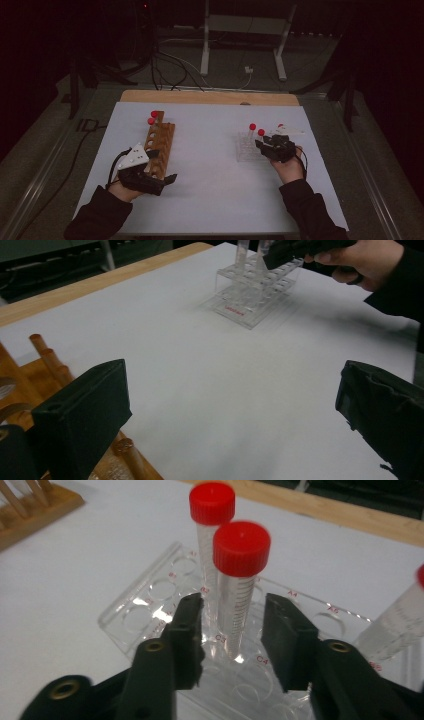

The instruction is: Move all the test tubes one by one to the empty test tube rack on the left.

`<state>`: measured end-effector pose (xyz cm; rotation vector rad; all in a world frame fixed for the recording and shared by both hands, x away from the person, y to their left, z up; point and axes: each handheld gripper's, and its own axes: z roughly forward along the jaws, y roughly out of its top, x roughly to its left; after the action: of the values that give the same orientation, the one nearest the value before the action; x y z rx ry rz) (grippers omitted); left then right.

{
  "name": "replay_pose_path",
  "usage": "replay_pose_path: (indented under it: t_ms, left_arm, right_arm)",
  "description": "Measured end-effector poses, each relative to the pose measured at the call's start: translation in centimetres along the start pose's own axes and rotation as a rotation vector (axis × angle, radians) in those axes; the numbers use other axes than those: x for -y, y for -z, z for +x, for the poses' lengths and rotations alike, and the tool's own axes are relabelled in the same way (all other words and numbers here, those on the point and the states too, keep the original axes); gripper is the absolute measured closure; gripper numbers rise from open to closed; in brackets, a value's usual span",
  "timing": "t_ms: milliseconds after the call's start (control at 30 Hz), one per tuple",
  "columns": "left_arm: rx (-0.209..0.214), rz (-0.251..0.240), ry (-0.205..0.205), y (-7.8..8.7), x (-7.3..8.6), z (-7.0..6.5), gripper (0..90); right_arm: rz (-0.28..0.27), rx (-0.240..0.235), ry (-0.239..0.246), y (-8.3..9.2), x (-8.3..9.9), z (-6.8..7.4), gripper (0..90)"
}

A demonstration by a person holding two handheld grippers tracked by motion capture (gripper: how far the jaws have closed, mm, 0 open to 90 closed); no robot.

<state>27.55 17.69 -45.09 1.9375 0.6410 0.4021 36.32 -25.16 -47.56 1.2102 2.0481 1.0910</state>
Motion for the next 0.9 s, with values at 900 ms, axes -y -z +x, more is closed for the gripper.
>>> replay_pose_path:
  t_ms: [900]
  left_arm:
    - [0.007, 0.002, 0.002, 0.0, -0.1, 0.0, 1.9]
  right_arm:
    - [-0.074, 0.023, 0.017, 2.1, -1.8, 0.5, 75.2]
